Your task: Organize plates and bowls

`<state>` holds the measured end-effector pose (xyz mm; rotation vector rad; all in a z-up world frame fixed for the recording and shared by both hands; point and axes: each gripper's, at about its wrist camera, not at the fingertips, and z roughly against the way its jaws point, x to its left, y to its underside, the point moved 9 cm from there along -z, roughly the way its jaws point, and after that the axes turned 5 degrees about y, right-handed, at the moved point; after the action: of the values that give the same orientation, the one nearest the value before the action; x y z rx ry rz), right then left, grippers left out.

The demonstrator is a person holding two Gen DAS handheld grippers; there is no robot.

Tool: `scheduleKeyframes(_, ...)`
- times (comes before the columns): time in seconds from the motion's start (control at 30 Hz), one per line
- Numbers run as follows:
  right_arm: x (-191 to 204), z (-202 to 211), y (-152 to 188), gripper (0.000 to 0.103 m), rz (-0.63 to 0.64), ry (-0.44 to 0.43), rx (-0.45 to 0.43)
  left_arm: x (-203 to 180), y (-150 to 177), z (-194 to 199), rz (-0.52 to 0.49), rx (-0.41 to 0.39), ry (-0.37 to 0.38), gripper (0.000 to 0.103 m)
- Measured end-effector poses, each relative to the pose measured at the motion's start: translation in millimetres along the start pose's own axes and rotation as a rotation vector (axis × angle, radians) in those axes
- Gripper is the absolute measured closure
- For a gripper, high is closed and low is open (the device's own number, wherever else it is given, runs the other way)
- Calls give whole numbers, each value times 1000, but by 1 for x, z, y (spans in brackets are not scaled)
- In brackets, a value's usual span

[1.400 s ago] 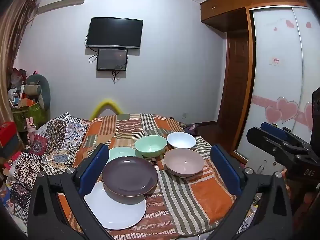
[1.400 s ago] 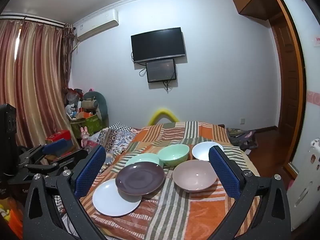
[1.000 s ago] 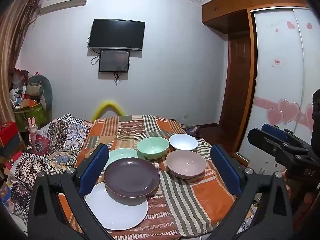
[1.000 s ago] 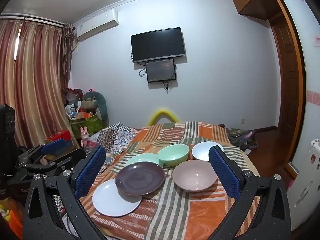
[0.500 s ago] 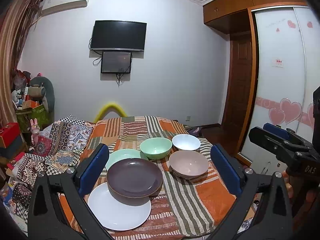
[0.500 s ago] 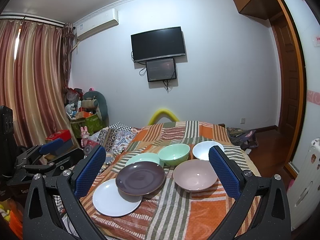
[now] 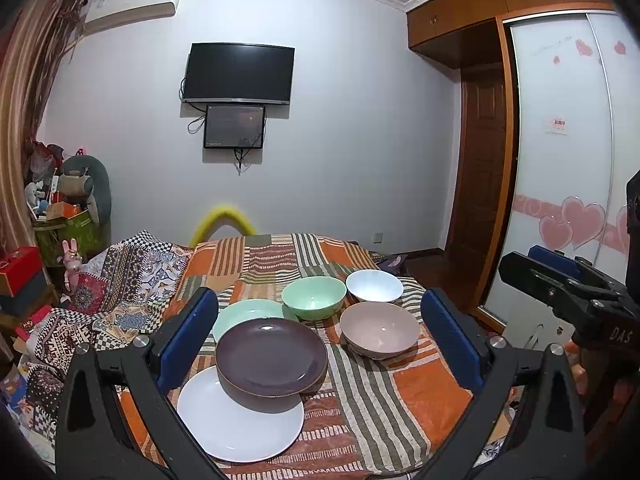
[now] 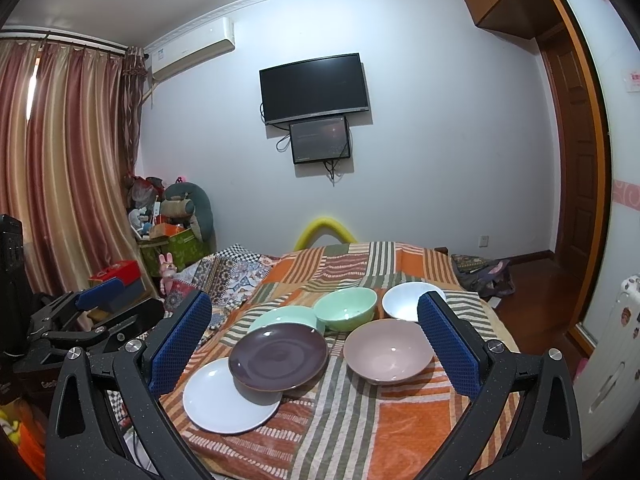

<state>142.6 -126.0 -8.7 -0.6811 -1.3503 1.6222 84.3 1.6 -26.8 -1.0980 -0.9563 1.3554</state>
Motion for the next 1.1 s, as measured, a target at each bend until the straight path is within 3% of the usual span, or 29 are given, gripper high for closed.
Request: scheduleKeyframes(1.1,-1,-1,2,0,1,1,4,3,-2,-1,16,4,11,0)
